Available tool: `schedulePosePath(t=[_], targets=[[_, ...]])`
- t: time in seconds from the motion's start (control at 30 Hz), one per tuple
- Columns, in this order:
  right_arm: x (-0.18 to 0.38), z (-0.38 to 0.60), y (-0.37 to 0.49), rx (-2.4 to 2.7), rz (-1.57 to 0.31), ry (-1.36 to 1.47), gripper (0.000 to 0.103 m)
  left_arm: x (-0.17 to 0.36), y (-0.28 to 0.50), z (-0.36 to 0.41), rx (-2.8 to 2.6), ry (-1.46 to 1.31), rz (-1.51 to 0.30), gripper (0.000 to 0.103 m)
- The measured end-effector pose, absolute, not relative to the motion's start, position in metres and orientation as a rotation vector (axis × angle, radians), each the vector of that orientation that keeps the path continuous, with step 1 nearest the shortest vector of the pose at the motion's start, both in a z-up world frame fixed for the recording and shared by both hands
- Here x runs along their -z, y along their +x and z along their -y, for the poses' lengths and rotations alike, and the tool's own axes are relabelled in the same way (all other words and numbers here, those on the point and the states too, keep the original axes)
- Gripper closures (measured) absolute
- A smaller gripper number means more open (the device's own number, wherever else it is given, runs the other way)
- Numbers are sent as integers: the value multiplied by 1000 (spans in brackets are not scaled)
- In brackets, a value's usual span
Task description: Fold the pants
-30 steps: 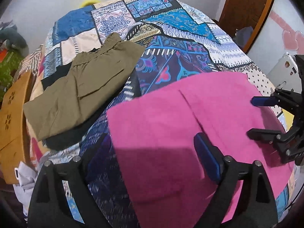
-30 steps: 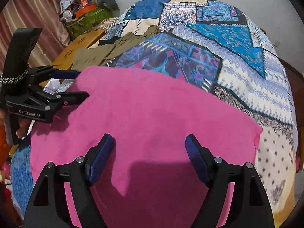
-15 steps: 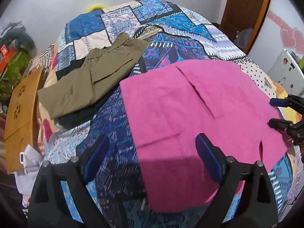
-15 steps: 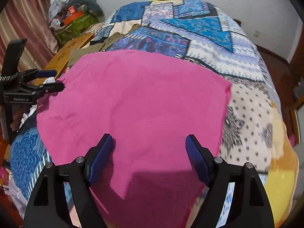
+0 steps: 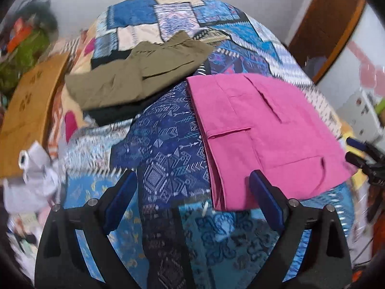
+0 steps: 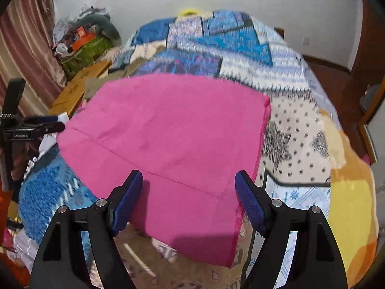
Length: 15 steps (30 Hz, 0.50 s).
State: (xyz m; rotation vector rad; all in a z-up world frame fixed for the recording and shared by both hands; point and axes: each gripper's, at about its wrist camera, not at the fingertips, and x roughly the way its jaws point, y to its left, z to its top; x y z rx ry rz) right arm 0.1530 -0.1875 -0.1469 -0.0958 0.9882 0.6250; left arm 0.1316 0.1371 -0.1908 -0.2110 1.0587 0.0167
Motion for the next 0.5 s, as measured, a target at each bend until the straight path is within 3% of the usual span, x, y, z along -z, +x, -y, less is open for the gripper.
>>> schedulePosePath(t=[0.27,0.5], targets=[[123,145,149,-702,-887,-106,27,183,116,-132,24,-358,-1036,8],[149,111,143,-746,-963,-184,27,201,113,-109,174,-483,-1099,14]])
